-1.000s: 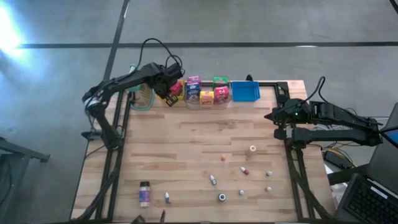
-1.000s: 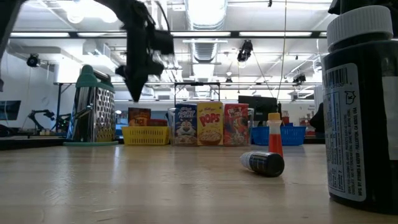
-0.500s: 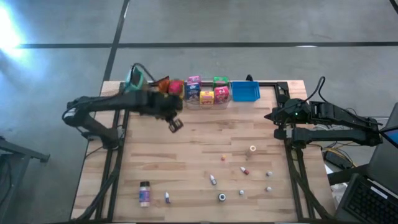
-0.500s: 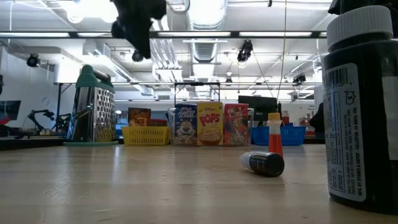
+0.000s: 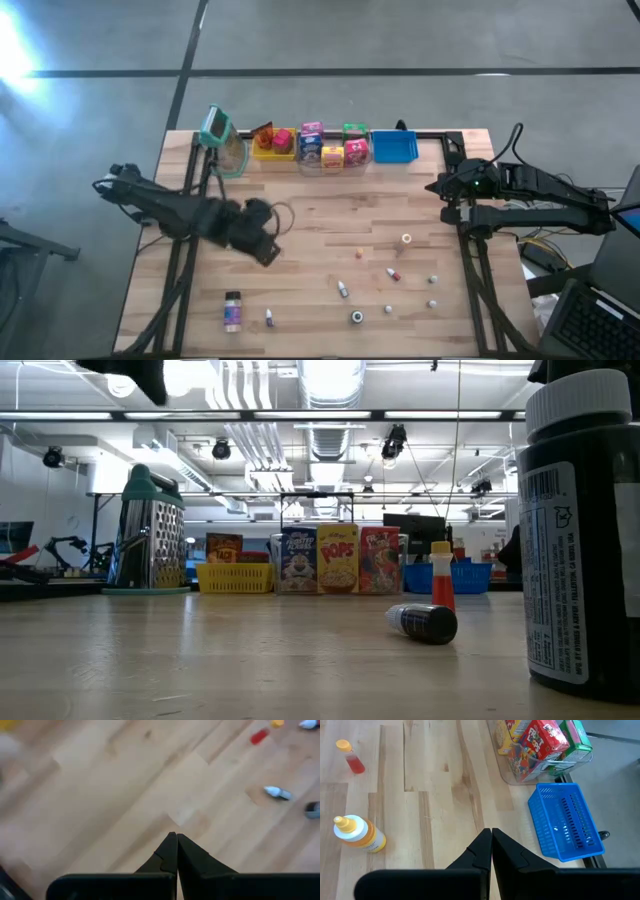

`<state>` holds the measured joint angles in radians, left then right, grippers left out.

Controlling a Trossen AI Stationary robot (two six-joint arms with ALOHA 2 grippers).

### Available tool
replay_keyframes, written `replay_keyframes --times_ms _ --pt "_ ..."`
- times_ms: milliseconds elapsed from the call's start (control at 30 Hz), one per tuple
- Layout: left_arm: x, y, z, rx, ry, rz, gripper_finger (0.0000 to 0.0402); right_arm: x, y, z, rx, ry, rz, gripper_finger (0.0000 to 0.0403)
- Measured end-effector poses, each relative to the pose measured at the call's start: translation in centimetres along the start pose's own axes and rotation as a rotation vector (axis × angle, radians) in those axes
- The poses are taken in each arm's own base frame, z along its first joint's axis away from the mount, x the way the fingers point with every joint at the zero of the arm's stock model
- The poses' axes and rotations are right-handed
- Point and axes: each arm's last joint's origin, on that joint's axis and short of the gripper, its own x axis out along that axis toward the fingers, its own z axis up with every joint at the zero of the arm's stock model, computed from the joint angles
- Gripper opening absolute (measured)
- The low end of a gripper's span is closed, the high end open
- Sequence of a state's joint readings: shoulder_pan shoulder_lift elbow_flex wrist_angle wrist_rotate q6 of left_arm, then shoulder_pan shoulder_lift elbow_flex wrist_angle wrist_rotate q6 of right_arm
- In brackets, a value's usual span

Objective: Pick & Place Kitchen Items
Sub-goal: Put the violet seasoning bottle into the yellow bin

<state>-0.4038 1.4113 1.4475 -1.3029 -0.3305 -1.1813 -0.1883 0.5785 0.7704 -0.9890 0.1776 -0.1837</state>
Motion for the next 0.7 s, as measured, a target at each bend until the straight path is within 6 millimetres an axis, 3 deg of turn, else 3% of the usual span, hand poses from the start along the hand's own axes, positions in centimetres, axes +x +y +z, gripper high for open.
replay_keyframes --times_ms 367,700 --pt "-1.5 -1.8 -4.7 -0.248 0.040 -0.063 0.0003 0.0 0.0 0.0 0.000 0.000 0.000 0.0008" --pt "0.7 -3.6 -6.3 -0.327 0.056 -0.009 0.0009 0.0 0.0 0.0 0.000 0.000 0.000 0.0008"
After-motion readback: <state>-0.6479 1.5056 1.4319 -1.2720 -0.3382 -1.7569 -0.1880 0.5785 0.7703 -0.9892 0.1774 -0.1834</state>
